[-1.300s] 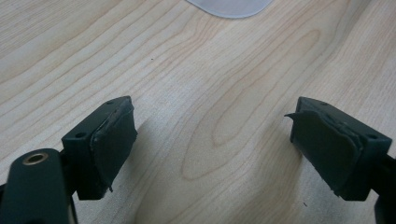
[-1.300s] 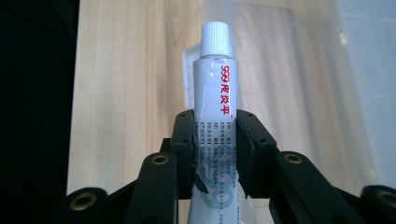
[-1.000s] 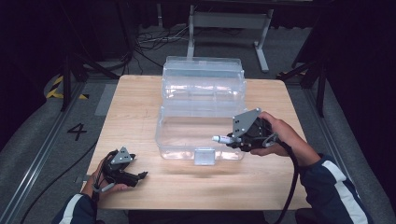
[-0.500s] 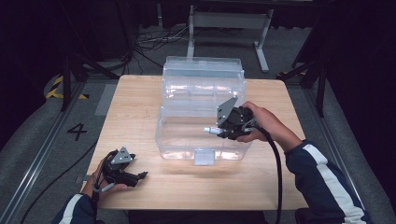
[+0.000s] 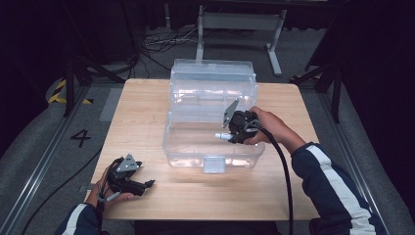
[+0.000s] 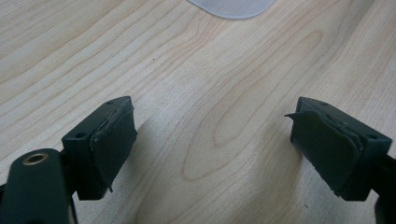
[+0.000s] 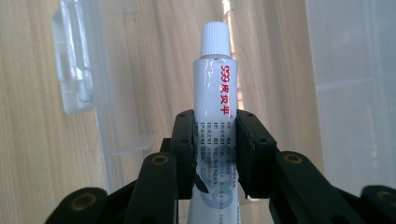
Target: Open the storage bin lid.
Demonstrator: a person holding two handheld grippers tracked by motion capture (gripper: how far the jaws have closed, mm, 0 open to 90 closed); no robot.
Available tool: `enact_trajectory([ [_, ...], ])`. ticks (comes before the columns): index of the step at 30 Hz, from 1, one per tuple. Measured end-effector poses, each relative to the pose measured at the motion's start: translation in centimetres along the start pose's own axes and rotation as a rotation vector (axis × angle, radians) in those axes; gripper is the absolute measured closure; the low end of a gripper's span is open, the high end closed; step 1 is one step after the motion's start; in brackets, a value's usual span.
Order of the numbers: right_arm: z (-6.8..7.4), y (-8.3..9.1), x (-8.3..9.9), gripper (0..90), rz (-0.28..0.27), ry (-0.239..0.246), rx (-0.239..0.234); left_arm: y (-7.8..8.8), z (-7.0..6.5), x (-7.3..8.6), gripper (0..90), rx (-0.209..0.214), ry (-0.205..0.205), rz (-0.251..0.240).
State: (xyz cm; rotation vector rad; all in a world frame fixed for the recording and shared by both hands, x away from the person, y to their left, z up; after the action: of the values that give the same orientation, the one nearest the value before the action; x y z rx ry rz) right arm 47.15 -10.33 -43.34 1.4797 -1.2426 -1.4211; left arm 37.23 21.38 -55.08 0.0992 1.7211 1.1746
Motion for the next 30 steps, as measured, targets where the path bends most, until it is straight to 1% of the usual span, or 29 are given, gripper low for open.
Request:
enact_trajectory([
  [4,0.0,-0.9,0.5,71.1,0.025,-0.003,-0.012,0.0,0.0,0.0,14.4,0.000,0.000,0.000],
  [5,-0.1,-1.0,0.6,71.1,0.033,0.003,-0.019,0.0,0.0,0.0,14.4,0.000,0.000,0.000],
  [8,-0.2,-1.7,0.9,71.1,0.038,-0.003,-0.024,0.0,0.0,0.0,14.3,0.000,0.000,-0.001],
  [9,-0.1,-1.9,1.0,71.1,0.042,-0.013,-0.032,0.0,0.0,0.0,14.4,0.000,0.000,-0.001],
  [10,-0.2,-2.2,1.2,71.1,0.051,-0.004,-0.034,0.0,0.0,0.0,14.4,0.000,0.000,0.000],
  [12,-0.2,-2.7,1.5,71.1,0.073,-0.006,-0.035,0.0,0.0,0.0,14.4,-0.001,0.004,-0.002],
  [15,-0.3,-3.3,1.8,71.1,0.082,-0.017,-0.043,0.0,0.0,0.0,14.4,-0.001,0.008,-0.003],
  [20,-0.3,-3.8,2.0,71.0,0.093,-0.018,-0.054,0.0,0.0,0.0,14.4,-0.003,0.005,-0.002],
  [22,-0.2,-4.0,2.0,71.0,0.104,-0.011,-0.054,0.0,0.0,0.0,14.4,-0.001,0.007,-0.003],
  [27,0.0,-4.2,2.0,71.0,0.103,-0.002,-0.070,0.0,0.0,0.0,14.4,-0.001,0.008,-0.003],
  [29,0.0,-4.2,2.0,71.0,0.109,0.010,-0.065,-0.1,0.0,0.0,14.3,-0.001,0.008,-0.003],
  [30,0.2,-4.2,1.8,71.0,0.099,0.016,-0.079,-0.1,0.0,0.0,14.3,-0.001,0.008,-0.003],
])
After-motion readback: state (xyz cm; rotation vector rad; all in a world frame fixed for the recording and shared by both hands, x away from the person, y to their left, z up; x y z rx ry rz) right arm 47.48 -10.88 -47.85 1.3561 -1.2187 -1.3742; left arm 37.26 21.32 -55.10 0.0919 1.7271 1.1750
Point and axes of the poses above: each handheld gripper's, and its own axes: y roughly backward along the jaws, x roughly out of its underside, z roughly to its left, the point moved 8 cm from there along -y, roughly forward along the jaws, and after that the axes turned 1 degree about -x, right-handed, at the moved point
